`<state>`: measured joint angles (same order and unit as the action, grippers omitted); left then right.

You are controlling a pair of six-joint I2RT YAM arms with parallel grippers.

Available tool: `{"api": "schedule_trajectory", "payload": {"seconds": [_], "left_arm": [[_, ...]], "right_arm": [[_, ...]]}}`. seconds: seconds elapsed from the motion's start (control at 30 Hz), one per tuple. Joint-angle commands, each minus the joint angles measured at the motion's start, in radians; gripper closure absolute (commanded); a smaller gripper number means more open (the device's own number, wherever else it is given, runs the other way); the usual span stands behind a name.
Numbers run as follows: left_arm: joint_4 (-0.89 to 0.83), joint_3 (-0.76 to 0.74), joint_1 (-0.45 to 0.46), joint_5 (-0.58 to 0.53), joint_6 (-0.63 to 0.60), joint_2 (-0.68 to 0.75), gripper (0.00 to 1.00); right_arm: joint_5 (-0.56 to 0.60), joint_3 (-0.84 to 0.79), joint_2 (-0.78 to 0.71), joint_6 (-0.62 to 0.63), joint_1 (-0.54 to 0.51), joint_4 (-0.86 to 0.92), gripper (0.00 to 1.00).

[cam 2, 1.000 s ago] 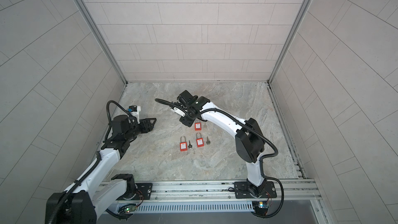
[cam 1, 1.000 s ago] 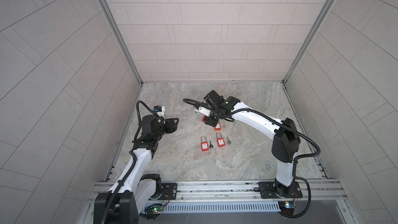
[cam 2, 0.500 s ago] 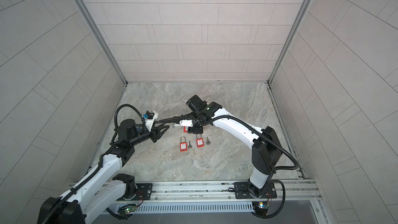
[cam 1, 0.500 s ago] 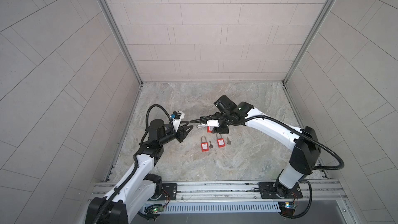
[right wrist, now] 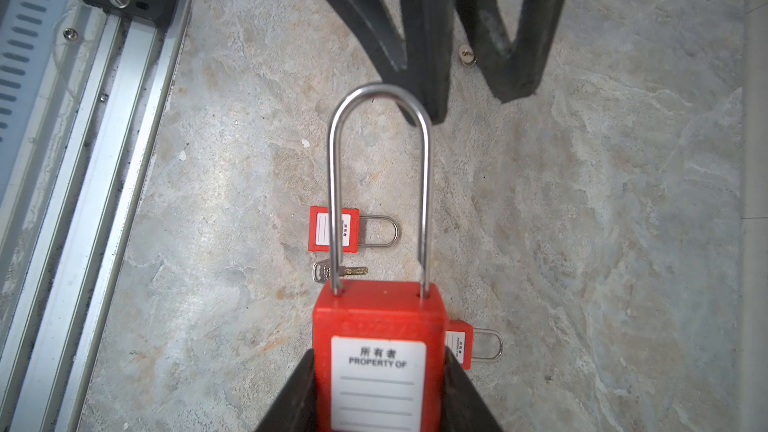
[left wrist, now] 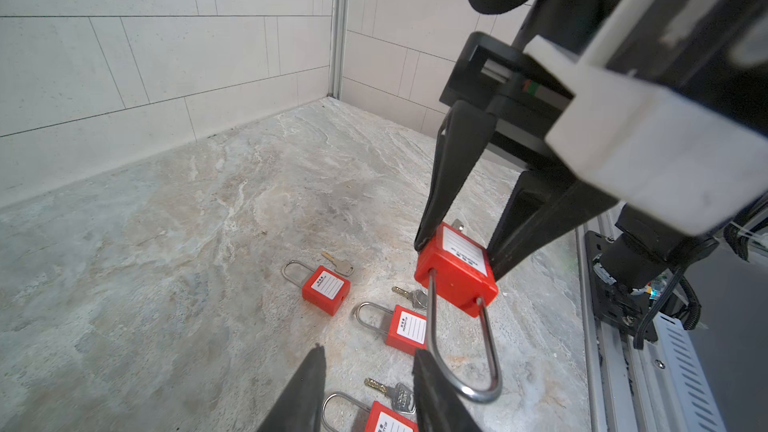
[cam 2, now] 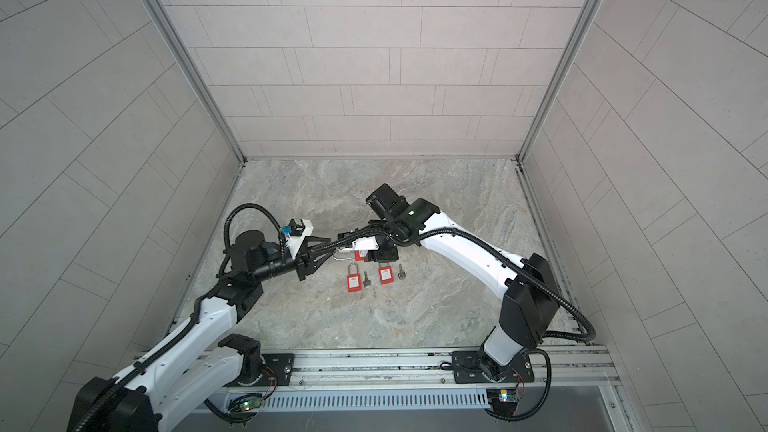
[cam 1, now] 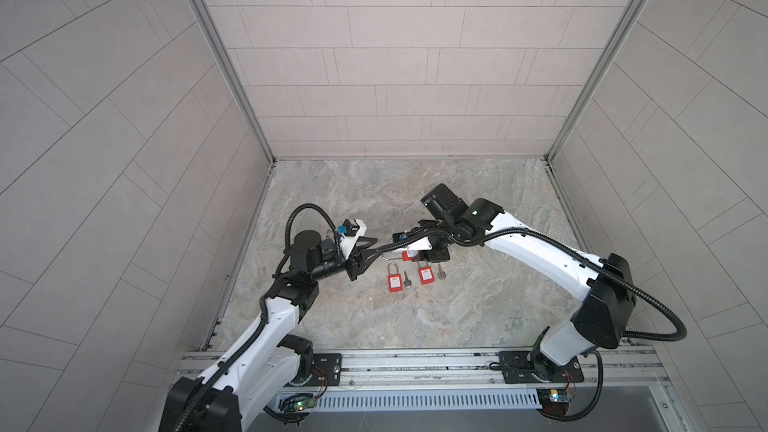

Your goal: Lock with the key

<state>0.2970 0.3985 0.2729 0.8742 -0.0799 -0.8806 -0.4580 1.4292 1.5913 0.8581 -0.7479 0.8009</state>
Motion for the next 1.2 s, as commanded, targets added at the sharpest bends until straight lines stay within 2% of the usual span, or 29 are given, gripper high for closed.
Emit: {"api": "schedule_trajectory", "payload": {"seconds": [0.0,0.2,0.53,0.8,1.17], "left_arm": [[-0.003,-0.007,0.008,0.0,-0.049,0.051,0.59],[-0.106,-0.001,0.007,-0.057,-0.084,0.147,0.55],[-0.119,0.006,0.033,0.007,-0.037,0.127,0.54],[-0.109,0.032,0.069,0.005,-0.057,0.041,0.61],[-0.021,0.034,0.075,0.01,-0.004,0.0,0.72]], "right_arm": [[0.014,0.01,-0.026,0.039,-0.002,0.018,0.59],[0.083,-0.007,-0.049,0.055,-0.002,0.005,0.6],[0.11,-0.015,-0.068,0.067,-0.023,-0.027,0.6],[0.114,-0.01,-0.076,0.077,-0.043,-0.044,0.6],[0.113,-0.012,-0.072,0.092,-0.047,-0.034,0.6]]}}
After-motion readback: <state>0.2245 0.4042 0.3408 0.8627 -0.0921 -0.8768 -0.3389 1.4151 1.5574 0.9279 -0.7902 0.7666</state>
